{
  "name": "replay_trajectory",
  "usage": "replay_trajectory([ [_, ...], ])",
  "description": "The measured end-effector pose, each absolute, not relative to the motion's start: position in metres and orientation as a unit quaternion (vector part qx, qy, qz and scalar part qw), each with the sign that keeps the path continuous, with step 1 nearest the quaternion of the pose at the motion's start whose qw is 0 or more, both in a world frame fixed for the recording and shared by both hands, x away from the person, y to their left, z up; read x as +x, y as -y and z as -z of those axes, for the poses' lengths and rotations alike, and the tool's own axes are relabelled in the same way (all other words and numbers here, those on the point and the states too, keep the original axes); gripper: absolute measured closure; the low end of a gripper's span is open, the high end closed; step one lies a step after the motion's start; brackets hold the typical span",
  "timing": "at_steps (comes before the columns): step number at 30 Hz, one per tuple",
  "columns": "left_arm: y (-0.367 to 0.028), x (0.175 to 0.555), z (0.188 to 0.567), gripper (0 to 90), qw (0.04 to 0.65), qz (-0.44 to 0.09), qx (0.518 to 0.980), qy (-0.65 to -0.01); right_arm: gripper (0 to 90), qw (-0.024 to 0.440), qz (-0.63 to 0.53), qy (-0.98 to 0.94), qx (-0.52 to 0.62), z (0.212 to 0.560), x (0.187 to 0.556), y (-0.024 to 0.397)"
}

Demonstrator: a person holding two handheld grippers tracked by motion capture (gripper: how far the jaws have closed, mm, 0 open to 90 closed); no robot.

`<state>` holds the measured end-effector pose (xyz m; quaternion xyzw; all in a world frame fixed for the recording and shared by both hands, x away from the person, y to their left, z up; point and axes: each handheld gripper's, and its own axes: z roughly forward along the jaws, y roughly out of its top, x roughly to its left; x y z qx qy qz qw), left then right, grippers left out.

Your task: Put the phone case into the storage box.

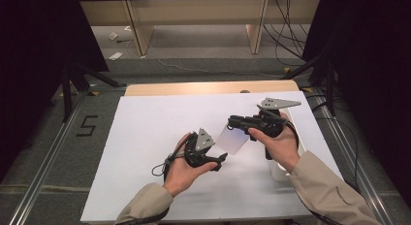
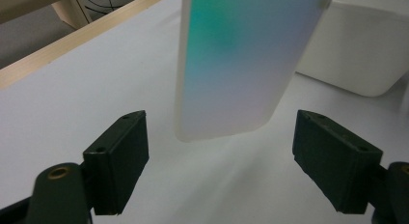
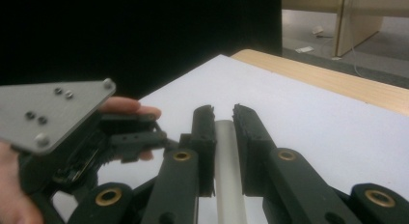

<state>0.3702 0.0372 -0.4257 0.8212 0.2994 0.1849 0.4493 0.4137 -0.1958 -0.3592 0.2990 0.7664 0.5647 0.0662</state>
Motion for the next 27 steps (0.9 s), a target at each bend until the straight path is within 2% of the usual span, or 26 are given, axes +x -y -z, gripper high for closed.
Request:
replay_trajectory([
  [20, -0.0389, 0.372, 0.4281, 23.1, 0.457, -0.166, 0.828, -0.28, 80.3, 0.073, -0.518, -0.814, 0.25, 0.3538, 0.4144, 0.1983],
  [27, -0.0376, 0.3718, 0.4284, 24.0, 0.464, -0.156, 0.832, -0.261, 80.2, 0.053, -0.492, -0.842, 0.213, 0.3516, 0.4139, 0.1973],
])
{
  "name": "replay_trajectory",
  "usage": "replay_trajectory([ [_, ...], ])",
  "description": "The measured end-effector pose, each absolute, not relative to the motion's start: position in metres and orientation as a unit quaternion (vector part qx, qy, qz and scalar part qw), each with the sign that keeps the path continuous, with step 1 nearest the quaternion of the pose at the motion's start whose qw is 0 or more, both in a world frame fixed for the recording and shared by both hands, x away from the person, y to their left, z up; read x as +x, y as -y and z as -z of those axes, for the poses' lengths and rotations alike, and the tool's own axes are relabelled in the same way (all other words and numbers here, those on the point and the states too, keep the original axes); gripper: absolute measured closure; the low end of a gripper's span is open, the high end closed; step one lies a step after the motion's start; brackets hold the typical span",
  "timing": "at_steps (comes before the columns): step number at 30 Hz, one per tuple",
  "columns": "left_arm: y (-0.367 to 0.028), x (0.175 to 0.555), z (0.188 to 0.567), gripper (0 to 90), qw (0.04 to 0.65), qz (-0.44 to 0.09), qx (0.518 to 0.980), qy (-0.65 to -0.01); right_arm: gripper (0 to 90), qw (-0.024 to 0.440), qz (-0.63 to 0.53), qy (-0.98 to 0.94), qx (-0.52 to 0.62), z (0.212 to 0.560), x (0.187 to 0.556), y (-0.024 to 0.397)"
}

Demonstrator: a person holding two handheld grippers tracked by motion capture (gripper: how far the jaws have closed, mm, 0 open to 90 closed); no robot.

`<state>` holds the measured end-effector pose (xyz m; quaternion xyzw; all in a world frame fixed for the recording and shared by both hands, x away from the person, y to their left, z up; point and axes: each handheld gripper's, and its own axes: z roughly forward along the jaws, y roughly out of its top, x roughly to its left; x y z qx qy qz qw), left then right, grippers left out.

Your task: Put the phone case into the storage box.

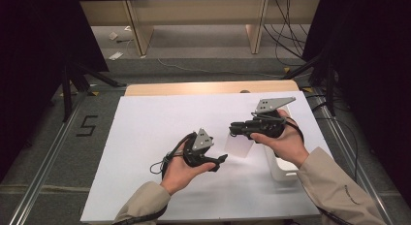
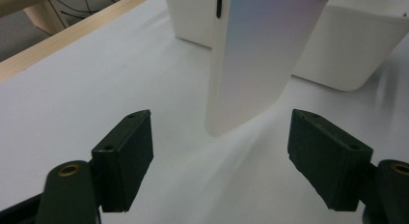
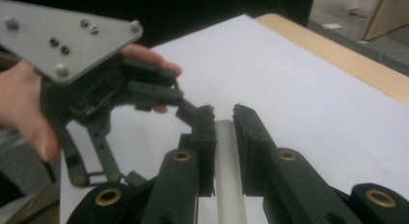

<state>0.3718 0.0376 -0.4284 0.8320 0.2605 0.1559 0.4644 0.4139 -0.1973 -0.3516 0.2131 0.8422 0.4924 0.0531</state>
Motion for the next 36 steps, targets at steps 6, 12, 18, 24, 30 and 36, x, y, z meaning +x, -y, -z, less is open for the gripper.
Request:
replay_trajectory([
  [6, -0.036, 0.371, 0.43, 27.2, 0.462, -0.146, 0.843, -0.233, 80.2, 0.019, -0.48, -0.861, 0.17, 0.35, 0.411, 0.197],
  [12, -0.031, 0.369, 0.432, 37.4, 0.469, -0.116, 0.854, -0.194, 80.2, -0.012, -0.475, -0.869, 0.136, 0.347, 0.408, 0.195],
  [18, -0.028, 0.368, 0.436, 50.0, 0.475, -0.082, 0.859, -0.173, 80.2, -0.028, -0.472, -0.873, 0.119, 0.348, 0.406, 0.193],
  [24, -0.026, 0.367, 0.437, 61.5, 0.484, -0.06, 0.858, -0.16, 80.2, -0.04, -0.474, -0.874, 0.104, 0.346, 0.403, 0.19],
  [30, -0.025, 0.366, 0.437, 69.3, 0.487, -0.05, 0.86, -0.144, 80.2, -0.048, -0.478, -0.872, 0.094, 0.345, 0.402, 0.189],
  [36, -0.028, 0.365, 0.436, 73.0, 0.491, -0.042, 0.862, -0.121, 80.1, -0.058, -0.482, -0.871, 0.082, 0.345, 0.4, 0.189],
])
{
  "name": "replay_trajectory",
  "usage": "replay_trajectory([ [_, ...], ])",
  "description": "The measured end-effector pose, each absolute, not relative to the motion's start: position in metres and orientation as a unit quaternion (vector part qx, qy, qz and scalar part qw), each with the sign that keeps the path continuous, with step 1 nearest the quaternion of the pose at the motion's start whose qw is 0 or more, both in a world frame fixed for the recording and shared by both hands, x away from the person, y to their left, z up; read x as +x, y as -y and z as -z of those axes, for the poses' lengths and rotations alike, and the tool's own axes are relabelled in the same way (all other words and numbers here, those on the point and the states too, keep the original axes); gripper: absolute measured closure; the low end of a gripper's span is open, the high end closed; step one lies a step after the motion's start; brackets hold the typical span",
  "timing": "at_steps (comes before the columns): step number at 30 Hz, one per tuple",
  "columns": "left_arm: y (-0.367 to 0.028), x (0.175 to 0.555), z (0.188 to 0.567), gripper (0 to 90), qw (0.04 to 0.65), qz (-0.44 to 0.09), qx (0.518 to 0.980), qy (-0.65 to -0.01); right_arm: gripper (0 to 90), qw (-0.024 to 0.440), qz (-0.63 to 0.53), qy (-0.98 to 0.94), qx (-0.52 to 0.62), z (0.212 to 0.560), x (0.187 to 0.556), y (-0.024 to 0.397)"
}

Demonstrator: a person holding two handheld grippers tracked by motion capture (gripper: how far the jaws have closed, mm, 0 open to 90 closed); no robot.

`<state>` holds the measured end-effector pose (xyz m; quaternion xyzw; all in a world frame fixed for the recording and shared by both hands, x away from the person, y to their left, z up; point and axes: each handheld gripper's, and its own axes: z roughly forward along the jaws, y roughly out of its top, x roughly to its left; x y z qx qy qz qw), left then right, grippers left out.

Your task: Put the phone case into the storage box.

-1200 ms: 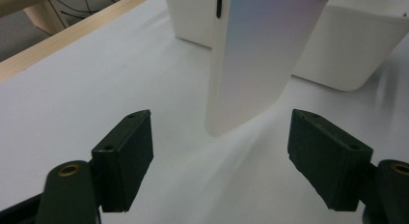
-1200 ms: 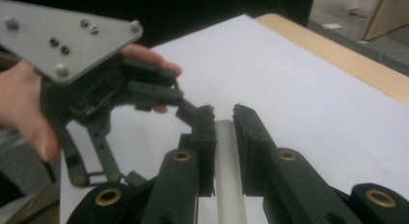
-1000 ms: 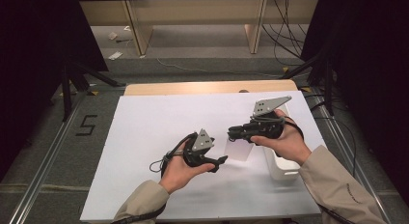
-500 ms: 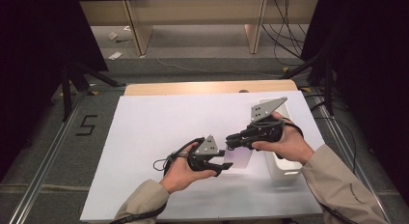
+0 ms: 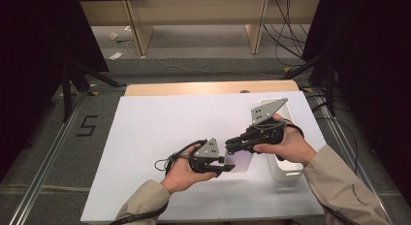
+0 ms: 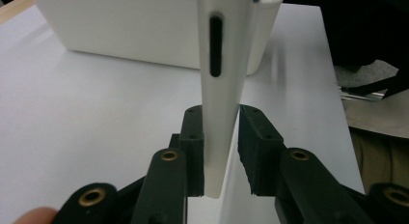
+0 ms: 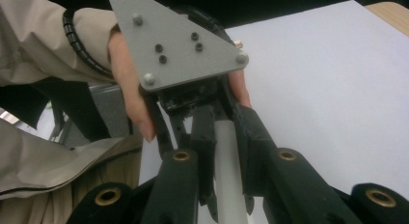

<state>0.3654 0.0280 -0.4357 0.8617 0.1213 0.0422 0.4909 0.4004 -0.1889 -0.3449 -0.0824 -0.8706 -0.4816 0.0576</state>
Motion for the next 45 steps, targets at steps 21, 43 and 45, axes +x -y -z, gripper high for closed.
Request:
replay_trajectory([
  [21, -0.032, 0.366, 0.427, 80.6, 0.482, -0.042, 0.862, -0.15, 35.0, -0.026, 0.499, 0.862, -0.088, 0.343, 0.4, 0.192],
  [43, -0.04, 0.369, 0.422, 80.5, 0.482, -0.087, 0.847, -0.209, 16.1, -0.078, 0.542, 0.825, -0.14, 0.341, 0.403, 0.199],
  [45, -0.041, 0.369, 0.422, 80.5, 0.483, -0.089, 0.845, -0.211, 16.1, -0.08, 0.544, 0.823, -0.143, 0.34, 0.403, 0.199],
])
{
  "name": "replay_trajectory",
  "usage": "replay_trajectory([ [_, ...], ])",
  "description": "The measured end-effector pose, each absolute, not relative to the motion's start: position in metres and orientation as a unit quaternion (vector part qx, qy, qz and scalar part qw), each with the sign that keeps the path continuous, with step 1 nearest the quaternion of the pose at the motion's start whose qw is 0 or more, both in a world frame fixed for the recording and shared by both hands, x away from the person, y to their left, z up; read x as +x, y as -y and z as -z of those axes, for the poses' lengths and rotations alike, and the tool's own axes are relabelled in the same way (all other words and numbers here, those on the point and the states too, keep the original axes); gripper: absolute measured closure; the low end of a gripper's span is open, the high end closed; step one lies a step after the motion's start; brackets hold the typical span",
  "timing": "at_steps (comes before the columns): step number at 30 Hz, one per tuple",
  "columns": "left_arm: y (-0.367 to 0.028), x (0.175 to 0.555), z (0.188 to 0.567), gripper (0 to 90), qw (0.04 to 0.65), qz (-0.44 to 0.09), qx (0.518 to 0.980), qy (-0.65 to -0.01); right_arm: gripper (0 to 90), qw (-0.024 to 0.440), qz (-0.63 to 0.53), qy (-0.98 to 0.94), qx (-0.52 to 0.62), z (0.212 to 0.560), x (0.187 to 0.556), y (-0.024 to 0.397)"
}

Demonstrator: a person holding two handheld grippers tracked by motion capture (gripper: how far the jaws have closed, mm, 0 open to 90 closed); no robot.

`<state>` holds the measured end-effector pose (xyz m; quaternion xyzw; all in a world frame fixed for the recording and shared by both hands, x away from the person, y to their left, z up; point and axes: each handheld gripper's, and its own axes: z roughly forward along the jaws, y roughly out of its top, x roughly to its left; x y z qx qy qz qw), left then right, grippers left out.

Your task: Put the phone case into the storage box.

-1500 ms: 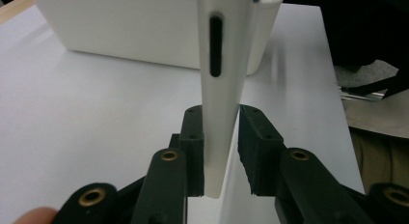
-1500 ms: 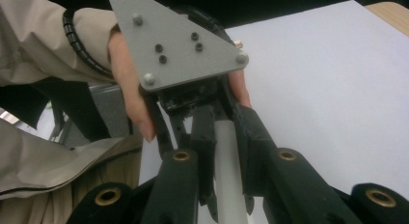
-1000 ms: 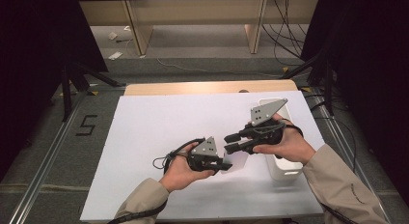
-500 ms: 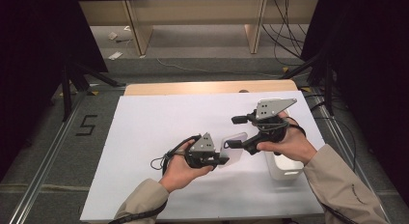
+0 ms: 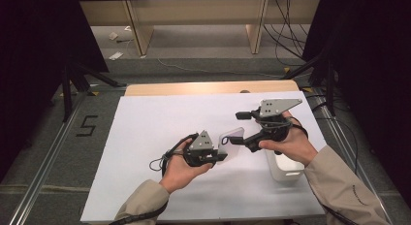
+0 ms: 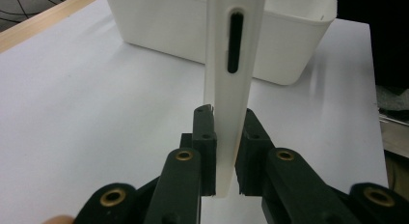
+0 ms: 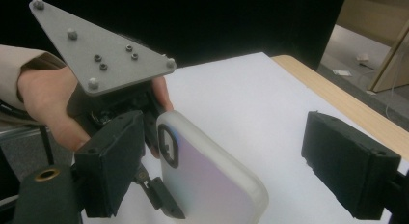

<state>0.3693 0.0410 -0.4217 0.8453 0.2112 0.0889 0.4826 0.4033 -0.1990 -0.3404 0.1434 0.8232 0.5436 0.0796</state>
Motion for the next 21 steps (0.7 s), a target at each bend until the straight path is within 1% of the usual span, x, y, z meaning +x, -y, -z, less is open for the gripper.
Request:
replay_trajectory([
  [21, -0.0469, 0.3718, 0.419, 80.4, 0.486, -0.116, 0.831, -0.245, 15.4, 0.097, -0.552, -0.811, 0.165, 0.339, 0.4032, 0.199],
])
